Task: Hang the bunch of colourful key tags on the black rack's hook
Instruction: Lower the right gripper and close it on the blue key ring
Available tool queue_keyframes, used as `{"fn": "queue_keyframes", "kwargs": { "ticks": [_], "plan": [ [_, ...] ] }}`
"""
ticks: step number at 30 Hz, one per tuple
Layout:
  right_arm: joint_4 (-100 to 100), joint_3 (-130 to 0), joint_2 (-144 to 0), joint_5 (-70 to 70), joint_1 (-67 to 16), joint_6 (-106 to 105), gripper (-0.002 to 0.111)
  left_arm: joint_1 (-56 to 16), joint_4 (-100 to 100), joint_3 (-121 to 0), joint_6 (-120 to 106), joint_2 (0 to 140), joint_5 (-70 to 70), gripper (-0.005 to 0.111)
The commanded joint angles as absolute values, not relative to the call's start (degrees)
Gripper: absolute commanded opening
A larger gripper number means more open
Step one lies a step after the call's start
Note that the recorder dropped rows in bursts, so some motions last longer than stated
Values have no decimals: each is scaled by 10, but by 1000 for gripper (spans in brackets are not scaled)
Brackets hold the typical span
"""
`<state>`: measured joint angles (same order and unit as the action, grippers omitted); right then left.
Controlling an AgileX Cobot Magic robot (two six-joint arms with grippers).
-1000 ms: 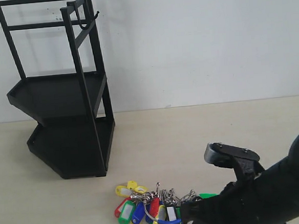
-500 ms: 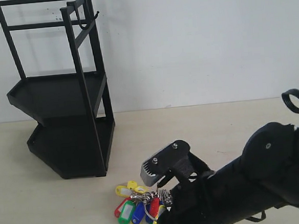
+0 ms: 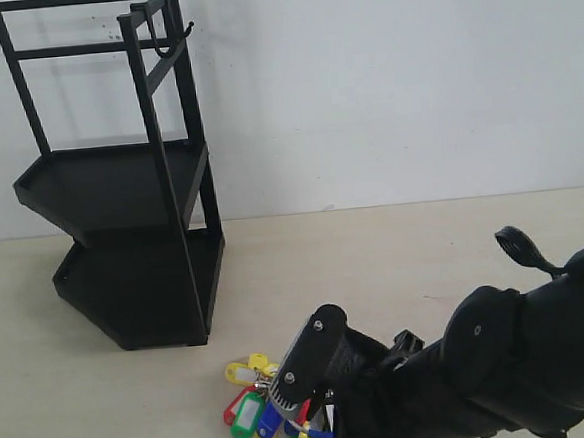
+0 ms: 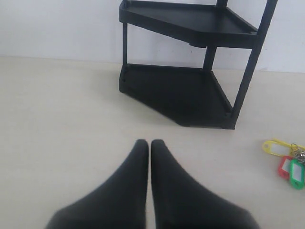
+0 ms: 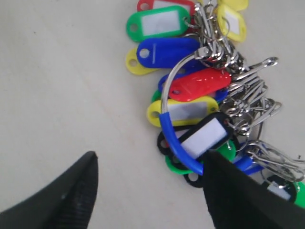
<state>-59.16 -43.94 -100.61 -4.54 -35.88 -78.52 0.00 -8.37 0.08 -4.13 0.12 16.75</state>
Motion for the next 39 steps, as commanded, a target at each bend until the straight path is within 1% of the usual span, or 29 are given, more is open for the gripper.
{"fn": "queue_keyframes", "kwargs": {
  "ticks": [1, 24, 30, 33, 39],
  "plan": [
    [-591, -441, -1007, -24, -359, -820, 58, 0, -81, 0, -43, 0, 163, 4],
    [-592, -442, -1007, -4, -359, -795, 58, 0, -81, 0, -43, 0, 163, 4],
    [-592, -461, -1015, 8, -385, -792, 58, 0, -81, 0, -43, 0, 163, 4],
    [-592, -475, -1044, 20, -399, -794, 58, 0, -81, 0, -43, 0, 163, 4],
    [-592, -476, -1058, 54, -399, -795, 58, 0, -81, 0, -43, 0, 163, 4]
  ]
}}
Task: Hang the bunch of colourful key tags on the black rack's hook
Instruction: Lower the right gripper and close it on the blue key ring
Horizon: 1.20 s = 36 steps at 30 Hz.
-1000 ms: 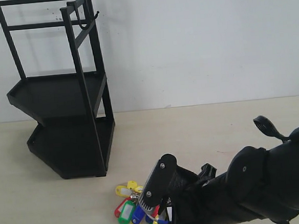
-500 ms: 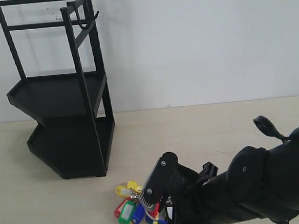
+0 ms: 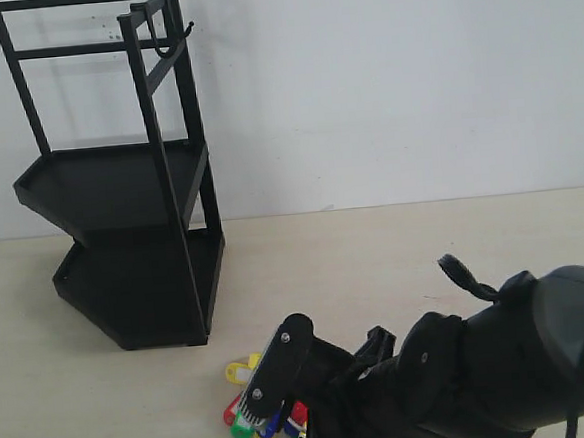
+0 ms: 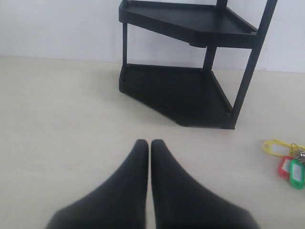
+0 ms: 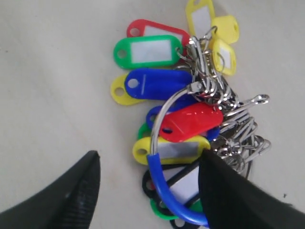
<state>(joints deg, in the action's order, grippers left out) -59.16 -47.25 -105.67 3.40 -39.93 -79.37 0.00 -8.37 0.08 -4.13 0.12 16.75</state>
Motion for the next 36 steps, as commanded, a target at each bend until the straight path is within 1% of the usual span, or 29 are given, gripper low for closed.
{"fn": "queue_keyframes", "kwargs": {
  "ticks": [1, 11, 16, 34, 35, 36],
  "plan": [
    [-592, -476, -1058, 54, -399, -795, 58, 0, -81, 0, -43, 0, 163, 4],
    [-593, -474, -1072, 60, -399, -800, 57, 0, -81, 0, -43, 0, 163, 4],
    [-592, -474, -1086, 76, -399, -804, 52, 0, -81, 0, -43, 0, 163, 4],
    [-593, -474, -1086, 100, -399, -861, 52, 0, -81, 0, -43, 0, 163, 4],
    [-593, -474, -1086, 100, -399, -861, 51, 0, -81, 0, -43, 0, 163, 4],
    [-593, -474, -1086, 100, -399, -861, 42, 0, -81, 0, -43, 0, 163, 4]
  ]
}}
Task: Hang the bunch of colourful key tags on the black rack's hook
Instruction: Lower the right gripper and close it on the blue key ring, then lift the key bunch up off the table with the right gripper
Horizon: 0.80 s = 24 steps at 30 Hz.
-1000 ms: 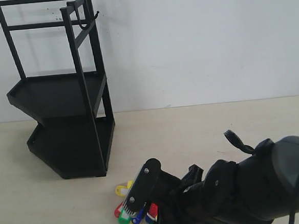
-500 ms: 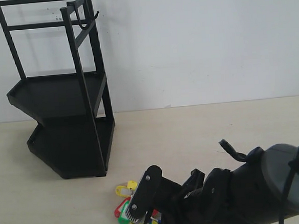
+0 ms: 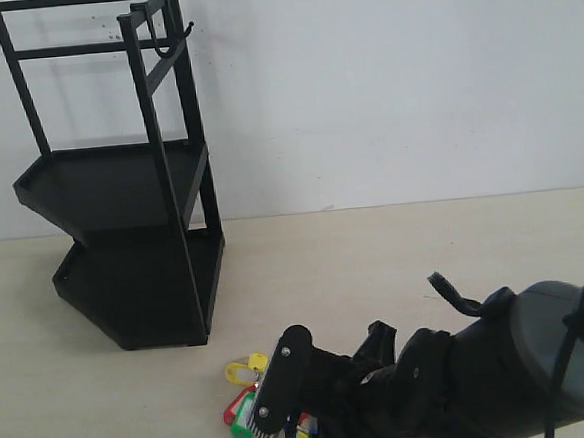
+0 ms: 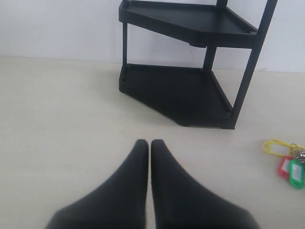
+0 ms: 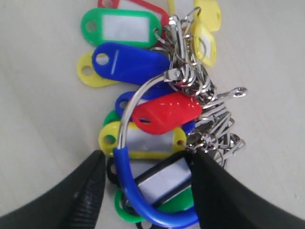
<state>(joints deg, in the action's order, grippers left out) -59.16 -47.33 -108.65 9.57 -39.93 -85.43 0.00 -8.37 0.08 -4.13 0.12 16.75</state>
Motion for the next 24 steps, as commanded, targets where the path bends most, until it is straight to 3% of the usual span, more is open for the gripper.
{"fn": "queue_keyframes", "kwargs": {
  "ticks": [1, 5, 8, 24],
  "plan": [
    [-594, -474, -1086, 100, -399, -861, 37, 0, -81, 0, -43, 0, 163, 4],
    [-594, -474, -1086, 96, -399, -861, 16, 0, -81, 0, -43, 0, 163, 4],
    [-594, -474, -1086, 87, -399, -861, 9, 0, -81, 0, -43, 0, 163, 4],
    [-612, -474, -1019, 88, -399, -800, 8, 0, -81, 0, -43, 0, 163, 4]
  ]
}}
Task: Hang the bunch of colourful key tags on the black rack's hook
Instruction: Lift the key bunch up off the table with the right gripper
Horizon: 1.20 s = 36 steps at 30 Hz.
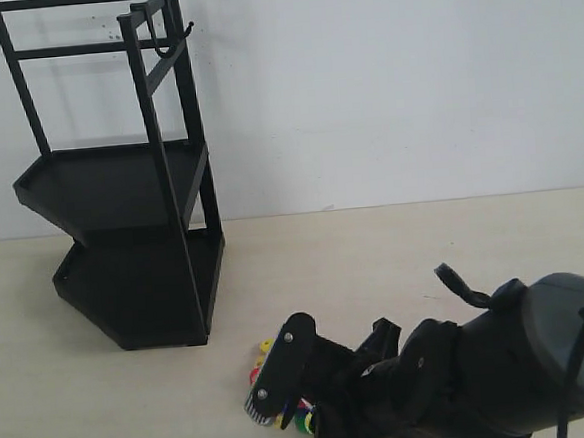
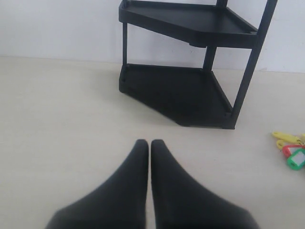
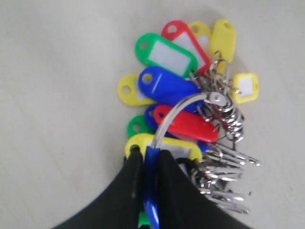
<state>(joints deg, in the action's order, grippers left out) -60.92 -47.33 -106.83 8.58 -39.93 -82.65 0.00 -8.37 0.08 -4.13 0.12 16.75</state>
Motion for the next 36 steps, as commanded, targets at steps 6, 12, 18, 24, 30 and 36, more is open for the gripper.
{"fn": "queue_keyframes", "kwargs": {
  "ticks": [6, 12, 18, 24, 30, 36],
  "plan": [
    [-614, -474, -938, 89, -399, -765, 0, 0, -81, 0, -43, 0, 163, 4],
    [-614, -474, -879, 81, -399, -748, 0, 0, -81, 0, -43, 0, 163, 4],
    [-627, -474, -829, 106, -399, -748, 0, 0, -81, 0, -43, 0, 163, 4],
    [-628, -474, -792, 36, -399, -756, 0, 0, -81, 0, -43, 0, 163, 4],
    [-693, -464, -772, 118, -393, -753, 0, 0, -81, 0, -43, 0, 163, 4],
    [-711, -460, -772, 105, -393, -770, 0, 0, -81, 0, -43, 0, 163, 4]
  ]
}}
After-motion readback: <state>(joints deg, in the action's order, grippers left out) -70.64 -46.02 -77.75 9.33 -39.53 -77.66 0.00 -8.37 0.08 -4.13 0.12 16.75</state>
